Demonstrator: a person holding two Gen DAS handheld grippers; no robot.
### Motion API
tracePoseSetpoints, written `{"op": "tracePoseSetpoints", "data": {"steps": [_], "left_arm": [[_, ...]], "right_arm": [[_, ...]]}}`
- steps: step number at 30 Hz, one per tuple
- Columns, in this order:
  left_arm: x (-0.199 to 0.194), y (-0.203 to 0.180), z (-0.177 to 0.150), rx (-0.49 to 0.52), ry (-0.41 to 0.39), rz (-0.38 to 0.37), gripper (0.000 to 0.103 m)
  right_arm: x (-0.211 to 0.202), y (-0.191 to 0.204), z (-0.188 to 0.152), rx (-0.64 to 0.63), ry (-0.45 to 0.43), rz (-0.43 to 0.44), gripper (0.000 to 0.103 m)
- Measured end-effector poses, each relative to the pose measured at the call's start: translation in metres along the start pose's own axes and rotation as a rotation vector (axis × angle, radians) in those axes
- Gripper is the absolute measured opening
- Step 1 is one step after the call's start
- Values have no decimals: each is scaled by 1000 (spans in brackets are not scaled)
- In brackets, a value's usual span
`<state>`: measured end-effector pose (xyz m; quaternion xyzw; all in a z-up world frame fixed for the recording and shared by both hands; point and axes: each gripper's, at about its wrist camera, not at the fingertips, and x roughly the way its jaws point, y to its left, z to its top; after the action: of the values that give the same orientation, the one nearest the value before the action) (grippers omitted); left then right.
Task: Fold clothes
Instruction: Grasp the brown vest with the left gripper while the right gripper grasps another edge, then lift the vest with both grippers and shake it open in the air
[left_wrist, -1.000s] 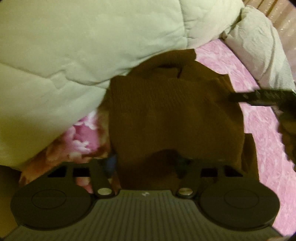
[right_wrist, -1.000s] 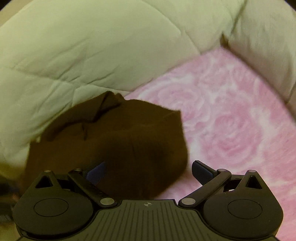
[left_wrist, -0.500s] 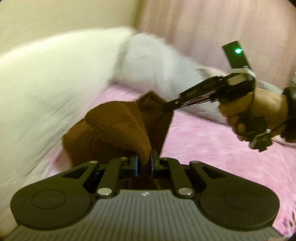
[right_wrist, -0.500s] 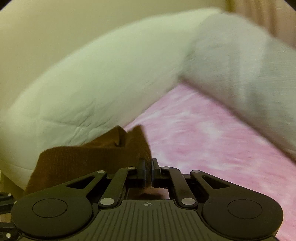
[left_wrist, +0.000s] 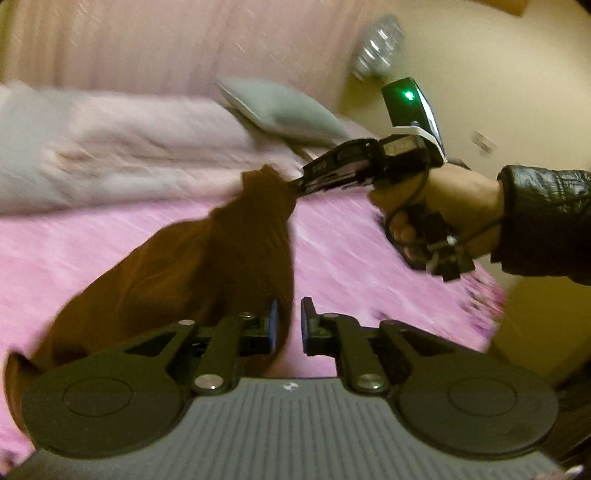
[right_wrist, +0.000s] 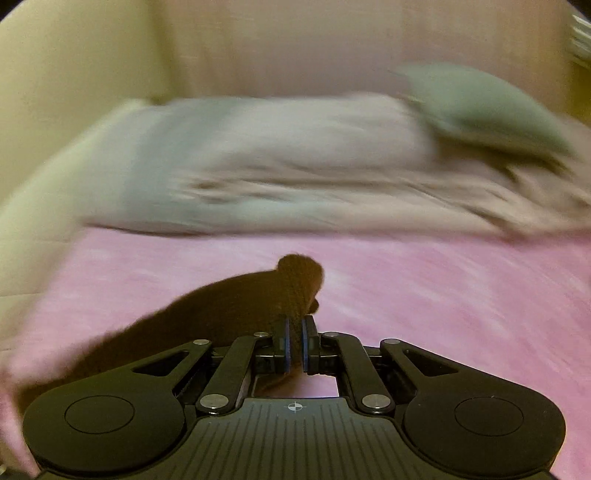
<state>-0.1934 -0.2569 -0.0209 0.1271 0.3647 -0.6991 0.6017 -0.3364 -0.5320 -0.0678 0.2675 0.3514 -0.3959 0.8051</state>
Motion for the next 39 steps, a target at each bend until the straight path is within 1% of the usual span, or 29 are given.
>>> {"op": "tracePoseSetpoints", "data": {"steps": [1,3,4,5,6,7,8,9,10,11,15,18,21,22,23,24,25,26,27,29,31,33,34,36,39], "left_arm": [[9,-7,-5,7,35,8,24],[25,-18,-17,21,104,27,28],[25,-14,-29,22,136,49,34],[31,-8,-34,19,165,77,41],[38,-2,-36,15,193,105,43],[40,5,-43,14,225,139,46],[40,12,-49,11,251,177,50],[40,19,-56,9,275,217,54],[40,31,-62,3,298,258,62],[42,46,-65,-13,310,297,64],[46,121,-70,-110,315,404,64],[69,165,-62,-79,316,452,65],[92,206,-52,-71,318,489,66],[100,218,-50,-68,332,491,68],[109,230,-50,-64,347,492,68],[118,241,-49,-61,363,493,65],[126,253,-48,-57,379,494,46],[128,254,-47,-43,386,456,11],[128,255,-47,-28,392,411,5],[109,236,-47,65,355,369,5],[75,212,-51,133,309,336,4],[35,190,-61,161,261,261,4],[15,176,-68,182,250,222,4],[-21,151,-90,245,290,146,4],[-51,131,-132,211,381,162,4]], "right_arm": [[-3,-25,-11,31,17,-36,5],[-8,-65,-30,77,55,-94,5],[-10,-82,-41,95,74,-113,5],[-11,-92,-52,107,95,-119,6],[-10,-95,-61,130,112,-126,22],[-9,-93,-70,163,124,-139,43],[-6,-89,-78,180,132,-138,91],[-3,-83,-85,176,133,-119,100],[0,-78,-92,165,132,-95,100],[8,-69,-96,141,142,-75,99],[50,-16,-105,-5,212,-3,99],[82,24,-111,-114,264,51,100],[116,37,-111,-179,288,60,100],[124,42,-108,-199,285,65,99],[130,47,-104,-215,281,65,99],[139,50,-99,-226,275,64,100],[149,52,-92,-238,268,61,99],[157,53,-87,-252,260,58,99],[165,55,-81,-267,251,54,100],[176,61,-66,-309,220,50,99],[186,67,-47,-352,182,58,100],[192,75,-28,-393,152,82,100],[195,79,-20,-419,140,99,100],[204,89,-5,-480,122,141,100],[214,108,4,-570,120,225,100]]}}
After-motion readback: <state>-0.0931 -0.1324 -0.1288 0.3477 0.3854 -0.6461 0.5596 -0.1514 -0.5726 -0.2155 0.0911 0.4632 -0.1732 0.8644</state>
